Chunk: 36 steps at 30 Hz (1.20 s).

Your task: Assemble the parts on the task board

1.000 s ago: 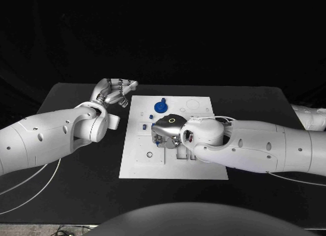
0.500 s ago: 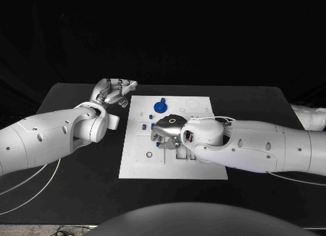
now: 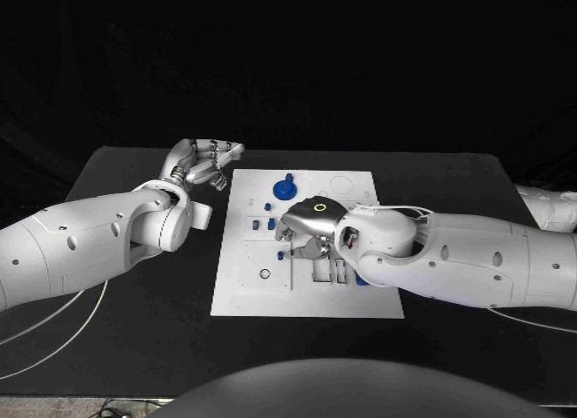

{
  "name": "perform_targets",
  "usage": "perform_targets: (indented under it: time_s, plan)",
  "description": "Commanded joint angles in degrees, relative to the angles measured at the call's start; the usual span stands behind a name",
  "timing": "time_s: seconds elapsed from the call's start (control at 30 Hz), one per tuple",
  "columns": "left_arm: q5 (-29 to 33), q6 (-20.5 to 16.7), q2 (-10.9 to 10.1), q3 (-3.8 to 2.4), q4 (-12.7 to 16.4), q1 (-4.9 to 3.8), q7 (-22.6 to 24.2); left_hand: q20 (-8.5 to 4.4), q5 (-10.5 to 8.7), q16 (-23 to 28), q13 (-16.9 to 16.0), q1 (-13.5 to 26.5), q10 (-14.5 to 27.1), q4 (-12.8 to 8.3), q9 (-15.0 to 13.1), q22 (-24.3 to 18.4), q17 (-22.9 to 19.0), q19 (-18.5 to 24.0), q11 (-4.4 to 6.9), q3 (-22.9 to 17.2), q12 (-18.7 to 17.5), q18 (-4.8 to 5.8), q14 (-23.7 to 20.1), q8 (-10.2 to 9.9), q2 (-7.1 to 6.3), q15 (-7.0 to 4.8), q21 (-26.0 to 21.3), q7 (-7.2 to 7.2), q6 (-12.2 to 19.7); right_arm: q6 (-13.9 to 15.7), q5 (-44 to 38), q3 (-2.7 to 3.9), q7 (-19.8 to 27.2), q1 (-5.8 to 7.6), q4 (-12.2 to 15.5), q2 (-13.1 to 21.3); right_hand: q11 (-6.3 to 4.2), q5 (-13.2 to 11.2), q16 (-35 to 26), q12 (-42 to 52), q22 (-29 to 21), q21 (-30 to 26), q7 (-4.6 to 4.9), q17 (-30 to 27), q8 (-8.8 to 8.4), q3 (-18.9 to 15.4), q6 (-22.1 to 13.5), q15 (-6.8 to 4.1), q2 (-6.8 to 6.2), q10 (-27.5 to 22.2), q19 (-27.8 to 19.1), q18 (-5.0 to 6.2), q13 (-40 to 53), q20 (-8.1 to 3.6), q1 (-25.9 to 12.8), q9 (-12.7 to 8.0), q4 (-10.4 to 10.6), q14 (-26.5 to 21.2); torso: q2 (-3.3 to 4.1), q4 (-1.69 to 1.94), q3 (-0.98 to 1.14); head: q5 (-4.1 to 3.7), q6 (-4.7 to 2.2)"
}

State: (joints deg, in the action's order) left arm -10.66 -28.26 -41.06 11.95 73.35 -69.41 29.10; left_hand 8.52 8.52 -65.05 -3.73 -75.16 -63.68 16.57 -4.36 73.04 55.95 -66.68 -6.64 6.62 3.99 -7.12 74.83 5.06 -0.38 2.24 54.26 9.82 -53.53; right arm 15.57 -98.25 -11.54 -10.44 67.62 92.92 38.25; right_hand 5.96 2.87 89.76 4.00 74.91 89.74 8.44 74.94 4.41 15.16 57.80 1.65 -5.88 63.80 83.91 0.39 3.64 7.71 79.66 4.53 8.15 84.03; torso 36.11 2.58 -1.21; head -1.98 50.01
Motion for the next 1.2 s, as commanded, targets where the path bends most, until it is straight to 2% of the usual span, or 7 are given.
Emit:
perform_targets:
  time_s: [0.03, 0.27, 0.43, 0.63, 0.73, 1.03, 1.2]
  plan:
    - [0.0, 0.9, 0.1, -0.04, 0.0, -0.04, 0.3, -0.04, 0.19, 0.2, -0.1, 0.2, -0.1, 0.1, 0.0, 0.0, 0.0, 0.4, 0.35, 0.3, 0.0, -0.42, -0.3, 0.2, 0.46, 0.03, -0.2, -0.15, 0.1, 8.9, 10.1, 0.09, 3.3, 1.40, 1.1, 1.7, 0.28, 0.1, 0.2, 0.3, 15.1, 0.3, 0.62, 15.1, 0.00, -0.5, -0.2, 0.51, 0.06, 0.4, 6.1, -0.39, 0.1, 0.51, -0.9, 0.0, 0.2, 6.0, -0.06, 0.02, -0.04, -0.10, -0.01]
    - [0.0, 0.9, 0.3, -0.03, -0.3, -0.03, 0.3, -0.04, 0.19, 0.2, -0.1, 0.2, -0.1, 0.1, 0.0, 0.0, 0.0, 0.4, 0.35, 0.3, 0.0, -0.42, -0.3, 0.2, 0.46, 0.03, -0.2, -0.15, 0.1, 8.6, 16.0, 0.09, 3.3, 5.07, 2.7, 7.0, 0.75, 0.3, 0.2, 0.2, 15.1, 0.3, 1.12, 15.1, -0.72, -1.5, -2.3, 0.96, 0.94, -1.1, 6.1, -0.39, 0.0, 0.94, -1.3, -0.2, 0.3, 6.0, -0.12, 0.04, -0.09, -0.42, -0.01]
    - [0.0, 1.0, 0.5, -0.03, -0.5, -0.03, 0.4, -0.04, 0.19, 0.2, -0.1, 0.2, -0.1, 0.1, 0.0, 0.0, 0.0, 0.4, 0.35, 0.3, 0.0, -0.42, -0.3, 0.2, 0.46, 0.03, -0.2, -0.15, 0.1, 5.2, 14.7, 0.07, 1.8, 6.12, 3.0, 9.6, 1.15, 0.2, 0.2, 0.1, 15.1, 0.3, 1.07, 15.1, -0.72, -1.9, -2.8, 1.29, 1.48, -2.2, 6.1, -0.39, 0.0, 1.19, -1.2, -0.2, 0.2, 6.0, -0.05, -0.07, -0.02, -0.78, -0.01]
    - [0.0, 1.1, 0.7, -0.03, -0.7, -0.01, 0.4, -0.04, 0.19, 0.2, -0.1, 0.2, -0.1, 0.1, 0.0, 0.0, 0.0, 0.4, 0.35, 0.3, 0.0, -0.42, -0.3, 0.2, 0.46, 0.03, -0.2, -0.15, 0.1, -1.3, 11.2, -0.02, -1.1, 6.19, 3.3, 11.1, 1.56, 0.1, 0.2, 0.0, 15.1, 0.3, 0.95, 15.1, -0.86, -2.5, -4.0, 1.66, 1.84, -3.5, 6.1, -0.39, 0.0, 1.54, -1.2, -0.4, 0.2, 6.0, -0.06, 0.15, 0.00, -1.37, -0.01]
    - [0.0, 1.1, 0.7, -0.03, -0.8, 0.01, 0.4, -0.04, 0.19, 0.2, -0.1, 0.2, -0.1, 0.1, 0.0, 0.0, 0.0, 0.4, 0.35, 0.3, 0.0, -0.42, -0.3, 0.2, 0.46, 0.03, -0.2, -0.15, 0.1, -3.2, 9.0, -0.05, -2.0, 5.93, 3.4, 11.4, 1.64, 0.1, 0.2, 0.0, 15.1, 0.3, 0.81, 15.1, -0.86, -2.7, -4.3, 1.74, 1.92, -3.7, 6.1, -0.39, 0.0, 1.62, -1.1, -0.5, 0.1, 6.0, -0.01, 0.04, 0.03, -1.44, -0.01]
    - [0.0, 1.2, 0.7, -0.02, -1.0, 0.09, 0.4, -0.04, 0.20, 0.2, -0.1, 0.1, -0.1, 0.1, 0.0, 0.0, 0.0, 0.4, 0.35, 0.3, 0.0, -0.43, -0.3, 0.2, 0.47, 0.03, -0.2, -0.15, 0.1, -7.2, 2.7, -0.10, -5.4, 4.90, 2.8, 10.9, 1.66, 0.1, 0.2, 0.4, 15.1, 0.3, -0.08, 15.1, -0.55, -3.3, -3.6, 1.79, 2.23, -3.5, 6.1, -0.39, 0.0, 1.78, -0.9, -0.4, -0.1, 6.0, 0.01, 0.05, 0.05, -1.96, -0.01]
    - [0.0, 1.2, 0.6, -0.02, -1.0, 0.15, 0.4, -0.03, 0.23, 0.2, -0.1, 0.1, -0.1, 0.1, 0.0, 0.0, 0.0, 0.5, 0.35, 0.4, 0.0, -0.43, -0.3, 0.2, 0.51, 0.04, -0.3, -0.15, 0.1, -6.6, 0.8, -0.11, -6.9, 4.51, 1.9, 10.1, 1.83, 0.1, 0.2, 0.2, 15.1, 0.3, -0.13, 15.1, -0.59, -3.4, -3.7, 1.92, 2.33, -4.1, 6.1, -0.39, -0.1, 1.88, -0.7, -0.4, -0.3, 6.0, 0.01, 0.01, 0.02, -1.88, -0.01]
